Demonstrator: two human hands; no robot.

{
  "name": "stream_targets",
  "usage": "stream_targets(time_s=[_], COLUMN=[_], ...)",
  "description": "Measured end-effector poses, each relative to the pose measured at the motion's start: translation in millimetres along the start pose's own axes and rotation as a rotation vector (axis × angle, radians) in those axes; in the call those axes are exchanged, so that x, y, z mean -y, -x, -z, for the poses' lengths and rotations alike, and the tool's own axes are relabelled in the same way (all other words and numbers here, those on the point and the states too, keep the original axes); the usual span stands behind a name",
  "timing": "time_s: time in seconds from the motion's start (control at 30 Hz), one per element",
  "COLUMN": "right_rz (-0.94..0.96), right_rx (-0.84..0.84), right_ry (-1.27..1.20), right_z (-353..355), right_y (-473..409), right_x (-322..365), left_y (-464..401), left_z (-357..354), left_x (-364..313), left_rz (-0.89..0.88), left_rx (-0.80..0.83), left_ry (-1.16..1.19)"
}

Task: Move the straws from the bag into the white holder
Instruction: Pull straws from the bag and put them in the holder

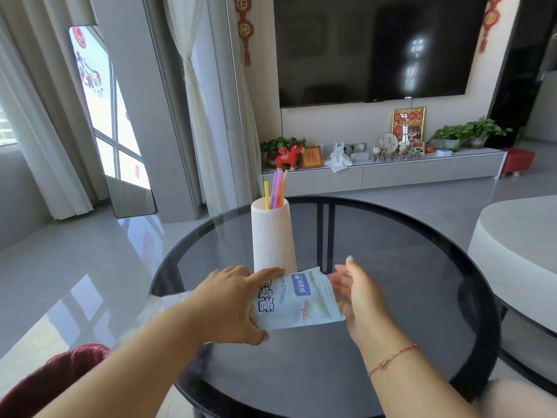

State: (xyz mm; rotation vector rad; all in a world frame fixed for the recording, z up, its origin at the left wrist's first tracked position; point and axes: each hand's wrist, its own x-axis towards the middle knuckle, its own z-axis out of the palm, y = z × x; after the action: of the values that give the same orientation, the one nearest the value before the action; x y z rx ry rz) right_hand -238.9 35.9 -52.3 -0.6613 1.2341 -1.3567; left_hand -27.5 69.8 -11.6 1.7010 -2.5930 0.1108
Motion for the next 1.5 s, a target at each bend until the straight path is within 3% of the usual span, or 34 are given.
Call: stream_targets(time_s=[0.13, 0.3, 0.57, 0.7, 0.9, 1.2, 1.5], right_rz=[-0.156, -0.192, -0.161, -0.094, 0.066, 0.192, 0.399], right_rx=[0.091, 0.106, 0.136, 0.140, 0.246, 0.273, 0.105], right_ry=[-0.136, -0.181, -0.026, 0.066, 0.400, 0.412, 0.504], right_z=[-12, -20, -23, -22, -10, -3, 13], right_y=[16, 27, 32, 33, 23, 14, -3], right_x=[-9, -18, -16, -15, -2, 1, 27], left_y=[4, 6, 6, 12, 19, 26, 39], left_z=[29, 44, 56, 53, 29, -5, -22], left_x=[5, 7, 3, 6, 15, 21, 33], left_rz=[-0.032, -0.069, -0.110, -0.096, -0.054, -0.005, 0.042], left_rx=[0.064, 0.079, 0.038, 0.005, -0.068, -0.120, -0.189], left_ry=[-0.205, -0.344, -0.447, -0.405, -0.263, -0.094, 0.030])
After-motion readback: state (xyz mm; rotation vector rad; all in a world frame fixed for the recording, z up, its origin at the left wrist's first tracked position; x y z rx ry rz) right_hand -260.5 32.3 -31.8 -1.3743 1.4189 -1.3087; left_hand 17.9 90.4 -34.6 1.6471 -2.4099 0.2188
